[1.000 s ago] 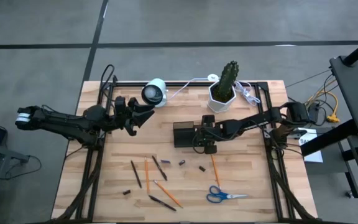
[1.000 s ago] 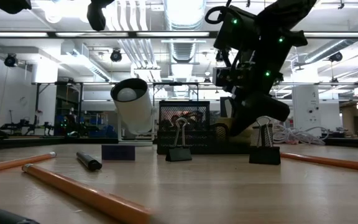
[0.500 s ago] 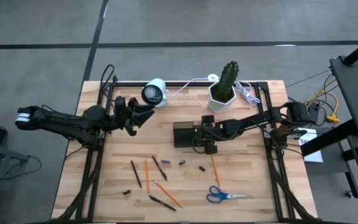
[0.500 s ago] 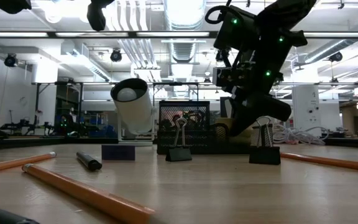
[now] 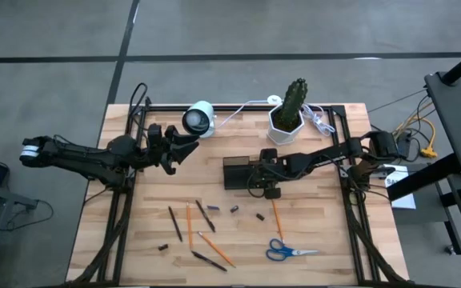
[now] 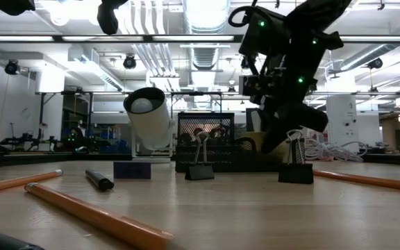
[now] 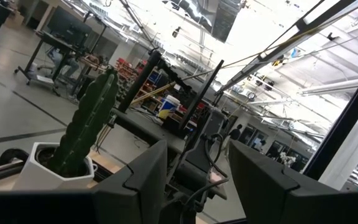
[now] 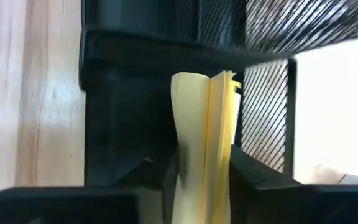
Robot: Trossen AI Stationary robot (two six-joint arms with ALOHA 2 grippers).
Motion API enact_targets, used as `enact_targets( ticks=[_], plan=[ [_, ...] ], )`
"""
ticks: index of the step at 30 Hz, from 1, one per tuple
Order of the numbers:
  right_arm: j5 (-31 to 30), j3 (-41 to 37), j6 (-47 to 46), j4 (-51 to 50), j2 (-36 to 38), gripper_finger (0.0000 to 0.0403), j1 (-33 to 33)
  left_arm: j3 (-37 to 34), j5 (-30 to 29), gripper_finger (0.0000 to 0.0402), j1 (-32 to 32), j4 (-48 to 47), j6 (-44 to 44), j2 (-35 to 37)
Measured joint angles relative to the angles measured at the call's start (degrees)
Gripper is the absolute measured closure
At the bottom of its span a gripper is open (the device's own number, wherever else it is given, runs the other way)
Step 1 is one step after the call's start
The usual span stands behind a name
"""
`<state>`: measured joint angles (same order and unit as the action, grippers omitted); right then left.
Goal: Pick and place office supplies into organizer
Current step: Put the yellow sticky notes into the black desk organizer
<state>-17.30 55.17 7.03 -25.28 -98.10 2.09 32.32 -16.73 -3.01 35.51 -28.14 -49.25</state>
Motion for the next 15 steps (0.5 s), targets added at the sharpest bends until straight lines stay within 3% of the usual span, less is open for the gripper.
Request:
enact_targets(
  ticks=[6,15],
  plan=[
    [0.0,2.4,1.8,-1.3,0.0,0.0283,0.0,0.0,0.0,0.0244,0.0,0.0,0.0,0.0],
    [3.3,2.6,-1.0,-5.0,0.0,0.026,0.0,0.0,0.0,0.0244,0.0,0.0,0.0,0.0]
  ],
)
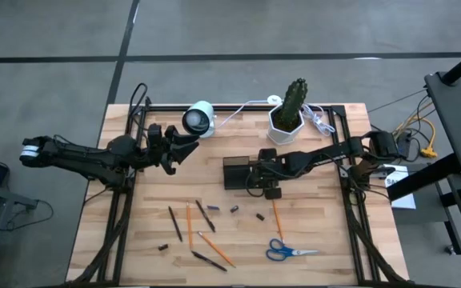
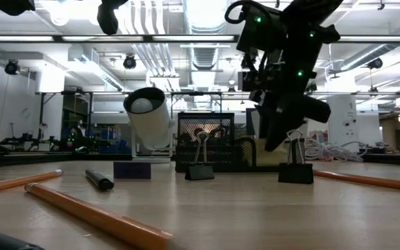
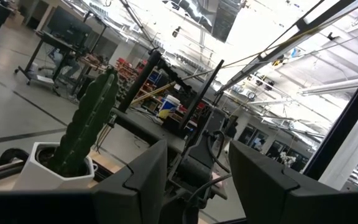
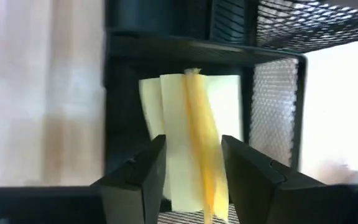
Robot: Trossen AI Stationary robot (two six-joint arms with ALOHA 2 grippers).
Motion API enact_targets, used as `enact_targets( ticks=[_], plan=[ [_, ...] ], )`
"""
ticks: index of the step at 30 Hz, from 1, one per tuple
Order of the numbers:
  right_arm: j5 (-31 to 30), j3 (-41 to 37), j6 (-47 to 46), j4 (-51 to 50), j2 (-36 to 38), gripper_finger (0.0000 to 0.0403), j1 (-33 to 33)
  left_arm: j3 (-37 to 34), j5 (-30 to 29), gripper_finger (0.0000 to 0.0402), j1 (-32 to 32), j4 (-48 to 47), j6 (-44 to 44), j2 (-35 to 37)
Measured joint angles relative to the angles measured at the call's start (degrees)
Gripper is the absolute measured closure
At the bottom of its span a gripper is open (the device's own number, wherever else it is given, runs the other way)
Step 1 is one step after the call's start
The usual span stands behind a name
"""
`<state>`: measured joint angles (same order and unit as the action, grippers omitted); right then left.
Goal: Pick and place office supplies into organizer
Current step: Put the yellow sticky notes into the black desk organizer, then put the right black binder clip into the black desk organizer
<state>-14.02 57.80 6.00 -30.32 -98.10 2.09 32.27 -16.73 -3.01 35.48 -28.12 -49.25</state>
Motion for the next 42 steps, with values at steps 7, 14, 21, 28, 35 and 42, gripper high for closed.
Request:
enact_targets(
  ticks=[7,14,21,28,35,42],
  plan=[
    [2.8,0.0,-6.0,-0.6,0.2,0.0254,0.0,0.0,0.0,0.0244,0.0,0.0,0.0,0.0],
    [4.2,4.4,-10.8,-6.7,0.2,0.0253,0.0,0.0,0.0,0.0244,0.0,0.0,0.0,0.0],
    [4.1,11.9,-14.3,-12.3,0.2,0.0253,0.5,0.0,0.0,0.0244,0.0,0.0,0.0,0.0],
    [4.0,21.1,-21.8,-18.9,0.2,0.0253,2.9,0.0,0.0,0.0244,0.0,0.0,0.0,0.0],
    [4.0,27.7,-30.9,-26.4,0.2,0.0253,5.6,-0.1,0.0,0.0244,0.0,-0.1,0.0,0.0],
    [3.6,28.3,-40.9,-28.6,0.2,0.0246,8.9,-0.1,0.0,0.0244,0.0,-0.2,0.0,-0.1]
  ],
)
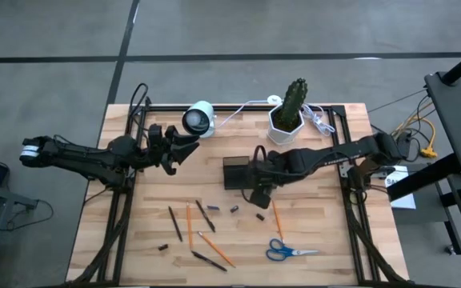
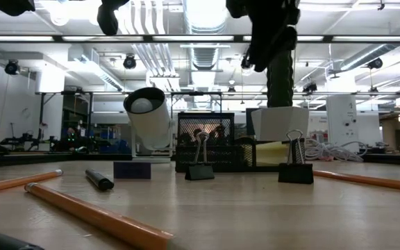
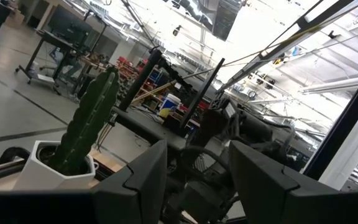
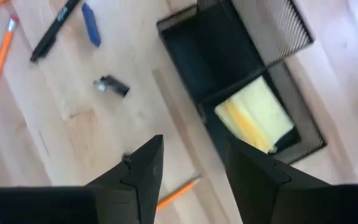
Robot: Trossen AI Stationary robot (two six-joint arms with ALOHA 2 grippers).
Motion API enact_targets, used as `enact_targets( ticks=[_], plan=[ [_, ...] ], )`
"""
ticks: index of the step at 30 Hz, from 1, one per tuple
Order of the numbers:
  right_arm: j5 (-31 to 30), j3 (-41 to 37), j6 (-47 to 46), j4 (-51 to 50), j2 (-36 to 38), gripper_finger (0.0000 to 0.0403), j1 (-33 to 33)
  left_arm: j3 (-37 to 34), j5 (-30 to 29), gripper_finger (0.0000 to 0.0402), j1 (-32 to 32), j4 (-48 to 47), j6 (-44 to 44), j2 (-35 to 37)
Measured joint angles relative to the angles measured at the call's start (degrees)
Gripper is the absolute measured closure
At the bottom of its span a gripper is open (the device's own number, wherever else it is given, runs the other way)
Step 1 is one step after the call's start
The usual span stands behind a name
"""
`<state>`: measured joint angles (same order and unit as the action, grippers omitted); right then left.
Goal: Pick and place office supplies into organizer
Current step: Put the right black binder clip into the black desk organizer
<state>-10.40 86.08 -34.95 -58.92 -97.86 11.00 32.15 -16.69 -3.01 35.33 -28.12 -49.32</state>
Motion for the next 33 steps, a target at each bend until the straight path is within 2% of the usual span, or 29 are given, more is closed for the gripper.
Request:
enact_targets(
  ticks=[6,12,21,27,33],
  plan=[
    [0.2,-1.4,-4.0,-0.9,0.0,0.0237,4.0,0.0,0.0,0.0244,0.0,0.0,0.0,0.0],
    [-0.1,-4.3,-7.9,3.4,0.0,0.0226,6.9,-0.2,0.0,0.0244,0.0,-0.1,0.0,-0.1],
    [0.2,-13.0,-8.5,19.8,0.0,0.022,10.6,-0.3,0.0,0.0244,0.0,-0.5,0.0,-0.2],
    [-0.1,-15.8,-7.2,21.9,0.4,0.022,12.3,-0.3,0.0,0.0244,0.0,-0.7,0.0,-0.2],
    [-0.1,-16.5,-0.8,22.0,0.4,0.022,13.5,-0.3,0.0,0.0244,0.0,-2.0,0.1,-0.2]
  ],
)
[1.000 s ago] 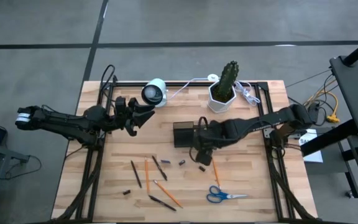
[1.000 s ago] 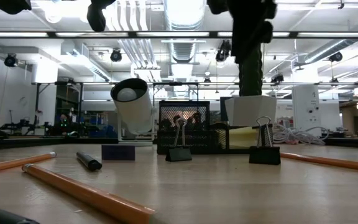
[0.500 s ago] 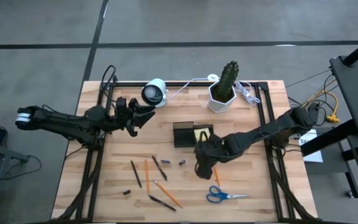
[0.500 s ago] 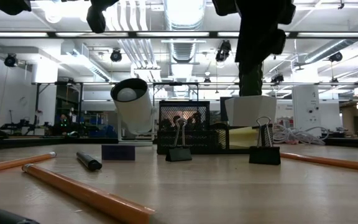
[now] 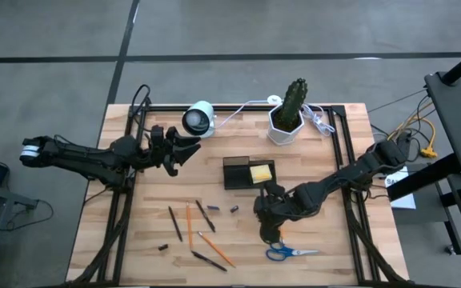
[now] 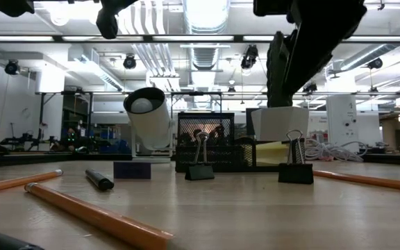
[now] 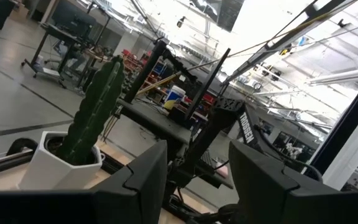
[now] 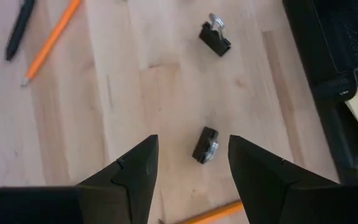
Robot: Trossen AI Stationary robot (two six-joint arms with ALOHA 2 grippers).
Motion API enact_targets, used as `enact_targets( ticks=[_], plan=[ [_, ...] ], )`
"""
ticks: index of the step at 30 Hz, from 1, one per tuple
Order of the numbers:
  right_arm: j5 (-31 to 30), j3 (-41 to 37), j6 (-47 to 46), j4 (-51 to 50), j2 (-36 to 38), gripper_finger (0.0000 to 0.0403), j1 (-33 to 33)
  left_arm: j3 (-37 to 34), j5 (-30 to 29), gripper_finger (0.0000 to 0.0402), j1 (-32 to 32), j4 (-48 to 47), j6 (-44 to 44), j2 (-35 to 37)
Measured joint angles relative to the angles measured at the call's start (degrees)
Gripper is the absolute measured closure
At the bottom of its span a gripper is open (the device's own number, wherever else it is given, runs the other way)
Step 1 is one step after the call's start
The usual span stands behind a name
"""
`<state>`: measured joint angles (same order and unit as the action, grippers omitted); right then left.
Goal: Pick and place office supplies into organizer
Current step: Put the right black binder clip into the black desk organizer
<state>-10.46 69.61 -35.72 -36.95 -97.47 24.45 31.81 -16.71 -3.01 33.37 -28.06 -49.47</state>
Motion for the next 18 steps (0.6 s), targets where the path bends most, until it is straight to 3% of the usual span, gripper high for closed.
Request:
enact_targets(
  ticks=[5,12,18],
  plan=[
    [-0.2,-1.2,-1.3,0.1,0.0,0.022,-0.1,0.0,0.0,0.0244,0.0,-0.2,0.5,0.0],
    [0.0,-3.9,-14.2,0.5,0.0,0.022,-0.2,0.0,0.0,0.0244,0.0,-0.1,0.1,0.0],
    [-0.1,-6.5,-15.1,6.2,0.0,0.022,-0.2,0.0,0.0,0.0244,0.0,0.0,0.0,0.0]
  ],
)
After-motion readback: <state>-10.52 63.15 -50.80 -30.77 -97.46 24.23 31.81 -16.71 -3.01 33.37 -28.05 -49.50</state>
